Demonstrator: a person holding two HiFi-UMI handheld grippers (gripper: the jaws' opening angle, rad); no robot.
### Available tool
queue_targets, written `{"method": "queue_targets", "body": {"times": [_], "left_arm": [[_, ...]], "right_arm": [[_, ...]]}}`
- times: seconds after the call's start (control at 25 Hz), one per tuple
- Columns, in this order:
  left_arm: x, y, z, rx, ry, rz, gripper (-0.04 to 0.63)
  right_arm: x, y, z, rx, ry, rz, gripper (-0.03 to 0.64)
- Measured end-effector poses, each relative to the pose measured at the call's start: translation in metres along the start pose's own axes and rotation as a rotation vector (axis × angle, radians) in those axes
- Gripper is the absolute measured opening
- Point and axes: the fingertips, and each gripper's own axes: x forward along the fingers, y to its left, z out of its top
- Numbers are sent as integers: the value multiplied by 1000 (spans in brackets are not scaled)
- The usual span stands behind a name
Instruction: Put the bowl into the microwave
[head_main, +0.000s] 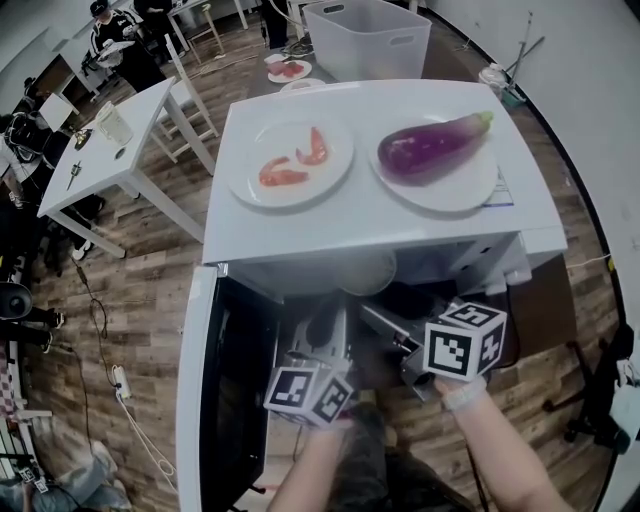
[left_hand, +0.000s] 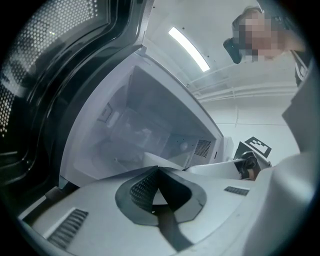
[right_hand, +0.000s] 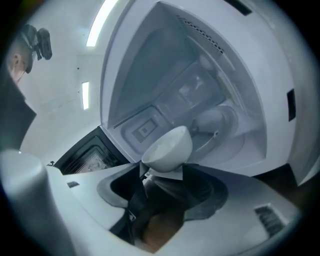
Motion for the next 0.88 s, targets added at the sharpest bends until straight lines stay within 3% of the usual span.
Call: {"method": "queue_targets", "body": {"times": [0.16, 0.4, 0.6, 0.76, 0.88], "left_arm": [[0, 1, 0, -4, 0, 4, 0], [3, -1, 1, -2, -2, 2, 0], [5, -1, 0, 0, 0, 5, 0], [6, -2, 0, 3, 1, 2, 0], [8, -4, 0, 5, 2, -4, 0]], "right_arm": [[-2, -4, 1, -39, -8, -40, 229], [-7, -7, 8, -183, -40, -128, 169], [-11, -7, 10, -235, -66, -157, 84], [-11, -7, 10, -241, -76, -160, 75], [-11, -7, 11, -239, -88, -162, 28]]}}
